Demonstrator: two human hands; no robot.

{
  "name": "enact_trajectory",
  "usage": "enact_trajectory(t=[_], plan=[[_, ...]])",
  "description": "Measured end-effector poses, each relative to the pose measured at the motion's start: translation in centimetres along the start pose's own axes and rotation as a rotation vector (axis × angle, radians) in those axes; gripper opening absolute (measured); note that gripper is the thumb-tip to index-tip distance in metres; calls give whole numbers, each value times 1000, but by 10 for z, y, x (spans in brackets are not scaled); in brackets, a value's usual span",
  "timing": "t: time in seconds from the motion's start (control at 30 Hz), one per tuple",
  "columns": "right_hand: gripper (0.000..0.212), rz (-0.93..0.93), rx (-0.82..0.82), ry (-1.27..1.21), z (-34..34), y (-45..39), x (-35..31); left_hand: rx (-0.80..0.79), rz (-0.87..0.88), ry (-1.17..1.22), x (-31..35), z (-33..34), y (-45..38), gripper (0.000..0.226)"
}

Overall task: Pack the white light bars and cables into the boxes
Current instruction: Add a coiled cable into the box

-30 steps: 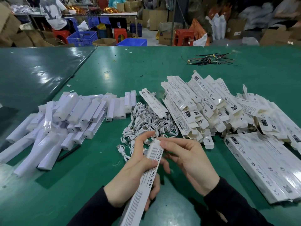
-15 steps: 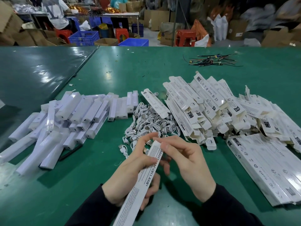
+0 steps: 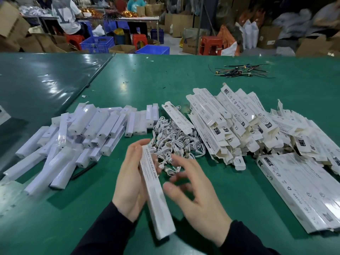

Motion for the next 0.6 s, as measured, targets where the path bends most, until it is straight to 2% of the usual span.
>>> enact_trajectory(t=[0.07,0.13,0.17,0.23,0.33,0.4,0.43,0.5,0.57,0.6], plan=[[93,17,-84,96,16,5,-6,8,91,-79,4,3,1,21],[101,7,-119,320,30,9,-7,-4,121,-43,0,7,3,19],[99,-27,-101,463,33,11,-9,4,110,-14,1,5,5,18],[91,-90,69,717,28,13,-15,-18,61,52,-2,5,5,15],[62,-248,344,914,4,22,-24,-98,-26,69,-6,13,3,24],[43,-347,439,850,-17,36,-24,-151,-66,72,-5,16,3,29],[40,-325,495,754,-33,45,-22,-143,-77,80,-4,15,2,29],[41,-197,678,532,-69,68,-16,-92,-84,80,0,10,1,28],[41,-38,868,410,-106,97,-3,-53,-81,70,3,5,-1,27],[38,70,912,358,-123,111,6,-47,-78,65,4,3,-1,26]])
Point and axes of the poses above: each hand's wrist, its own y-axis away from the middle knuckle, its own z-axis out of the palm, x = y × z, the point moved 4 cm from there along -y, towards the middle knuckle, and after that the axes turned 14 degrees about -x, right-handed, at the moved point
